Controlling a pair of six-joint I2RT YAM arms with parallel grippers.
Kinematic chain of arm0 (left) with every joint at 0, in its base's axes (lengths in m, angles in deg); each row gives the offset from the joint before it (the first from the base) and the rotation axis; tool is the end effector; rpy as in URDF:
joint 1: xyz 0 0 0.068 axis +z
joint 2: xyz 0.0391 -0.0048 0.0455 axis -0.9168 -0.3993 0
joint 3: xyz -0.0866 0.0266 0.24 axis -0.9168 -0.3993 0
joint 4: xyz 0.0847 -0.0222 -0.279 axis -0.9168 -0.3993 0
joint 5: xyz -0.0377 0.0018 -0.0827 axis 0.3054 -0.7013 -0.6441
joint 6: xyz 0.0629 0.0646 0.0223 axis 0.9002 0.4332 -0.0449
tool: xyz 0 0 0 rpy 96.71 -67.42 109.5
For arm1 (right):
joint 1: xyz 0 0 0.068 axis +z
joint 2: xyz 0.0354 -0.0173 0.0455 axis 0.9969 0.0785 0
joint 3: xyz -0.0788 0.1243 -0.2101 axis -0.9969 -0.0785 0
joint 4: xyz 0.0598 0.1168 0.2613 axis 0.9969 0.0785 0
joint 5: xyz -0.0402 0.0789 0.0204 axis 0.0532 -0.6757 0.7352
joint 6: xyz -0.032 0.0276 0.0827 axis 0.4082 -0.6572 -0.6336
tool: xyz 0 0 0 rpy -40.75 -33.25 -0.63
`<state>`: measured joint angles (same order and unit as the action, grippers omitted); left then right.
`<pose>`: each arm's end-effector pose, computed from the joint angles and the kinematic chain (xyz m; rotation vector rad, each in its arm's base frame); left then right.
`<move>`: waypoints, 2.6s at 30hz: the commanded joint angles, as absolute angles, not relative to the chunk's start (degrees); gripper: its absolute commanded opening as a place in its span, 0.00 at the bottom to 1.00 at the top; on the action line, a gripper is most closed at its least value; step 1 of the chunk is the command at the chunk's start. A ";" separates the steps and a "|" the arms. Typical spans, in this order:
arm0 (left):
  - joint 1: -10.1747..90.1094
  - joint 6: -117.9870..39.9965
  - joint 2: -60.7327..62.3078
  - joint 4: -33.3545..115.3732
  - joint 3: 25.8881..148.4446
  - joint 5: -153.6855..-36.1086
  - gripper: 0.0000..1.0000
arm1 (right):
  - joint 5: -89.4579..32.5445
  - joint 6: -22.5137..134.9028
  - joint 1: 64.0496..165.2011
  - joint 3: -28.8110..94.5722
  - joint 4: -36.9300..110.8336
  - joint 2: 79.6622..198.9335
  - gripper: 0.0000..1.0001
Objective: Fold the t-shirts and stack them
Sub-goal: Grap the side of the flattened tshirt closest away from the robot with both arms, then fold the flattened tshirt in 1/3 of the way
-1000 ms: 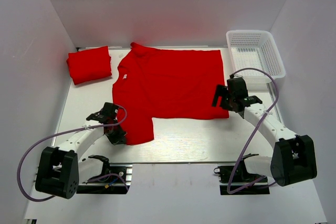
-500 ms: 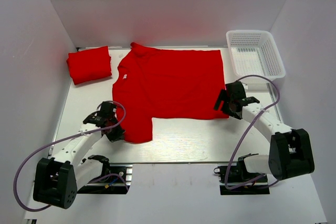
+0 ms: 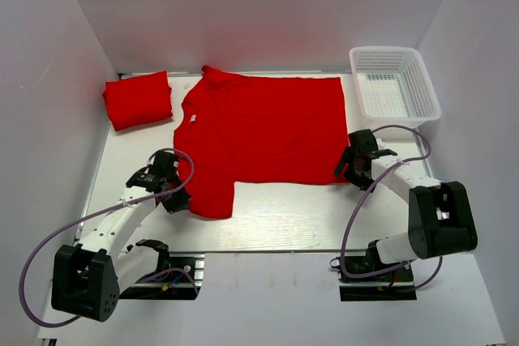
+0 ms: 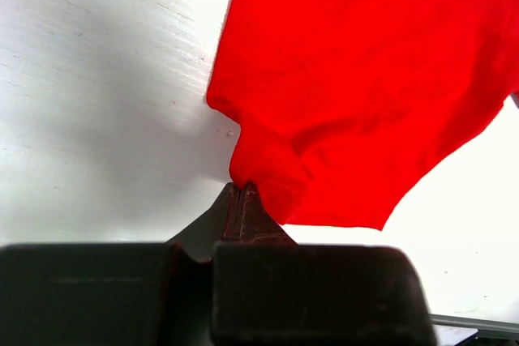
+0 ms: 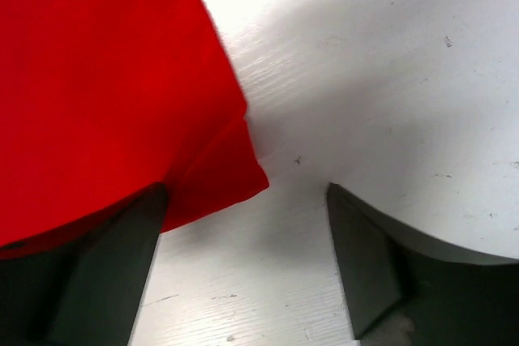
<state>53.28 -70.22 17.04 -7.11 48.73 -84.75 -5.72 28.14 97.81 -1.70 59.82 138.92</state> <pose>0.2150 -0.0474 0.1112 -0.7321 2.7388 -0.1763 0.2998 0.0432 0.0883 0.5912 2.5420 -0.0671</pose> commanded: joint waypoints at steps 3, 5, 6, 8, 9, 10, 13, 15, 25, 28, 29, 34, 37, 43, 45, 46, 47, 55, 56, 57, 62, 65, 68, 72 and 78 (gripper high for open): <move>53.63 -68.99 17.39 -7.41 51.29 -83.65 0.00 | -4.91 27.06 96.58 -2.67 59.55 138.64 0.77; 53.63 -68.47 17.39 -7.94 51.30 -83.65 0.00 | -4.56 27.33 96.31 -3.29 59.47 138.73 0.72; 53.63 -68.46 17.39 -7.94 51.30 -83.65 0.00 | -4.73 27.41 96.31 -3.55 59.30 138.90 0.70; 53.63 -68.46 17.92 -7.94 51.30 -84.17 0.00 | -4.91 27.85 96.04 -3.29 58.68 139.34 0.65; 53.63 -68.46 17.92 -7.94 51.30 -84.17 0.00 | -5.26 27.85 96.13 -3.12 58.16 139.95 0.61; 53.63 -68.46 17.92 -7.94 51.30 -84.70 0.00 | -5.78 28.11 96.05 -3.03 57.72 140.56 0.54; 53.63 -67.85 18.45 -7.41 51.82 -86.01 0.00 | -7.71 28.29 96.13 -2.68 57.19 141.45 0.39; 53.63 -67.85 18.45 -6.89 52.35 -86.55 0.00 | -8.07 28.56 95.96 -2.50 57.10 141.54 0.21; 53.63 -63.55 12.23 -4.61 64.81 -91.55 0.00 | -10.88 32.77 96.22 -0.75 55.43 138.90 0.00; 54.16 -62.84 8.97 -3.11 69.47 -92.35 0.00 | -11.15 33.83 96.31 1.27 55.25 139.34 0.00; 54.16 -62.23 6.61 -3.11 70.62 -92.35 0.00 | -11.23 34.09 96.22 1.89 55.34 139.34 0.00; 54.16 -61.17 -1.92 -2.58 79.57 -92.88 0.00 | -10.62 36.02 96.13 4.71 56.13 140.21 0.00; 54.16 -60.03 -7.54 -3.89 85.28 -92.35 0.00 | -9.83 37.25 96.31 8.30 57.27 141.70 0.00; 54.16 -60.02 -15.64 -5.83 95.57 -89.19 0.00 | -8.08 39.37 96.05 14.11 58.50 144.61 0.00; 54.16 -60.02 -19.06 -7.05 99.26 -89.18 0.00 | -7.11 40.24 96.05 16.29 58.77 146.10 0.00; 54.68 -60.02 -20.21 -7.06 100.42 -88.66 0.00 | -6.67 40.68 96.05 16.92 58.94 146.37 0.00; 54.69 -60.02 -21.44 -7.06 101.64 -88.66 0.00 | -6.32 40.86 95.96 17.45 59.12 147.76 0.00; 56.27 -60.02 -30.94 -12.60 113.78 -83.47 0.00 | -2.89 43.41 95.78 26.58 60.17 152.87 0.00; 56.79 -60.02 -31.47 -12.60 114.66 -82.95 0.00 | -2.80 43.93 95.43 27.29 60.26 153.66 0.00; 56.80 -60.02 -32.43 -12.60 115.19 -82.94 0.00 | -2.89 44.28 95.34 27.82 60.26 154.62 0.00; 58.46 -60.02 -34.46 -11.99 117.91 -82.33 0.00 | -2.62 45.17 94.64 32.21 60.62 157.27 0.00; 59.08 -60.02 -34.46 -10.32 117.92 -82.33 0.00 | -2.89 45.69 94.46 34.49 60.79 159.02 0.00; 59.61 -58.89 -34.46 -7.78 117.92 -82.94 0.00 | -3.15 46.31 94.02 35.55 60.88 159.90 0.00; 60.14 -54.32 -34.46 -0.84 117.39 -86.10 0.00 | -4.47 48.41 93.85 37.31 60.88 161.22 0.00; 60.14 -49.13 -36.39 6.20 119.06 -89.09 0.00 | -8.77 51.93 93.85 39.77 59.91 163.42 0.00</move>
